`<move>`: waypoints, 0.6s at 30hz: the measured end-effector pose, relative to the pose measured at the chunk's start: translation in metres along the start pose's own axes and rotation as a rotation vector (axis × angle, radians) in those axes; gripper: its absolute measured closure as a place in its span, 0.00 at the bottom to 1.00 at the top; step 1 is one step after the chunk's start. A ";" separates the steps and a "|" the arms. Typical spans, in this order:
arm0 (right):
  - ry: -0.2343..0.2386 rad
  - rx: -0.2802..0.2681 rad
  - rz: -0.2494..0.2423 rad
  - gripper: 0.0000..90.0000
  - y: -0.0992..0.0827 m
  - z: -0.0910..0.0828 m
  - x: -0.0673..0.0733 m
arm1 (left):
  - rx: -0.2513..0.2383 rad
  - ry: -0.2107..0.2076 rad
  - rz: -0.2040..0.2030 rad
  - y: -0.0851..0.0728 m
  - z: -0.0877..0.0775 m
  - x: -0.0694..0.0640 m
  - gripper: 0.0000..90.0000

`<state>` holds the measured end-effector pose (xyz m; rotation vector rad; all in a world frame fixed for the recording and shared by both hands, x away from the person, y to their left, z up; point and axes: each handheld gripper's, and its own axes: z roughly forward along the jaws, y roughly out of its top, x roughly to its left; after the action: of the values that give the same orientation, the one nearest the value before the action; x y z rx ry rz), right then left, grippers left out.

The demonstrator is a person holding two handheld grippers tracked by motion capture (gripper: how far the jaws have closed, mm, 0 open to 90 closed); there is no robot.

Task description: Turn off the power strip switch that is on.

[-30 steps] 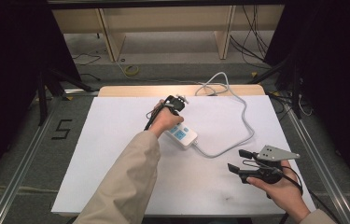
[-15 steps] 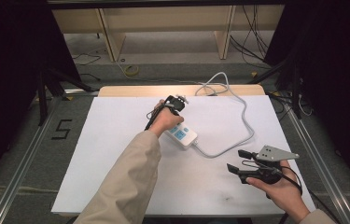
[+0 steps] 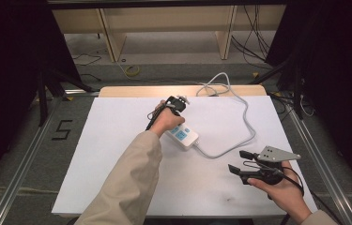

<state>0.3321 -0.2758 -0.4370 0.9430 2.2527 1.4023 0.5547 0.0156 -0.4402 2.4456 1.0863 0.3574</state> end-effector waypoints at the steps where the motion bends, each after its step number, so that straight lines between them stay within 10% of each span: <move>1: 0.000 0.001 0.002 0.33 0.000 0.000 0.000 | -0.001 -0.001 -0.002 0.000 0.000 0.000 1.00; 18: 0.000 0.003 -0.003 0.33 0.000 0.000 0.000 | 0.008 0.016 0.014 0.001 0.000 -0.002 1.00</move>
<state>0.3324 -0.2758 -0.4370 0.9399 2.2560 1.3981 0.5536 0.0139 -0.4398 2.4632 1.0794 0.3783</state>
